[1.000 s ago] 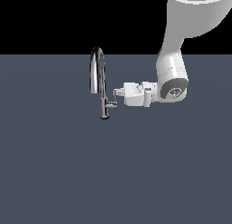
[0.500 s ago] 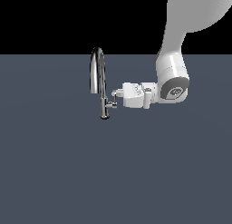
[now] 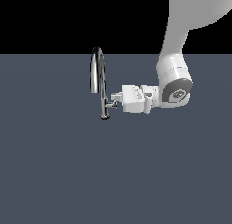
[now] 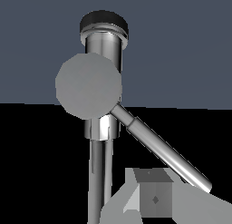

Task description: Turn on the faucet by rotating a designated handle.

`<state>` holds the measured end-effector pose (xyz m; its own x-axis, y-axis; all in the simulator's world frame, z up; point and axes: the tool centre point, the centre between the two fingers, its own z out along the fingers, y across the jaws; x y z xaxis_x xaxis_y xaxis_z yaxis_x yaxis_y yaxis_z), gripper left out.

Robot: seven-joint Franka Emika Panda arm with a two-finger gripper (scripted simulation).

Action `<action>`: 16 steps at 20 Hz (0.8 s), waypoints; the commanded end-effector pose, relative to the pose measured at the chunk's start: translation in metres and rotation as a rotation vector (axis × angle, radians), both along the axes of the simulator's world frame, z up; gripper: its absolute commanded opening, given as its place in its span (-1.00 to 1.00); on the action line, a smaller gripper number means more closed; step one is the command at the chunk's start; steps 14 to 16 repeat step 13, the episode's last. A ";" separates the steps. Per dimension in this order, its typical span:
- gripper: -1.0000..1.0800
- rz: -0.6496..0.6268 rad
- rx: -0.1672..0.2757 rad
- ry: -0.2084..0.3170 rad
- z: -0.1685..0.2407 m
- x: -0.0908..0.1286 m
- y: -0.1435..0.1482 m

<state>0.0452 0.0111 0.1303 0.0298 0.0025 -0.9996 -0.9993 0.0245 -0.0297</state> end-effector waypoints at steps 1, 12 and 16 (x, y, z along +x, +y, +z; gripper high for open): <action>-1.00 -0.006 -0.003 0.023 -0.015 -0.016 -0.007; -1.00 -0.007 -0.002 0.022 -0.066 -0.031 -0.007; -1.00 -0.007 -0.002 0.022 -0.066 -0.031 -0.007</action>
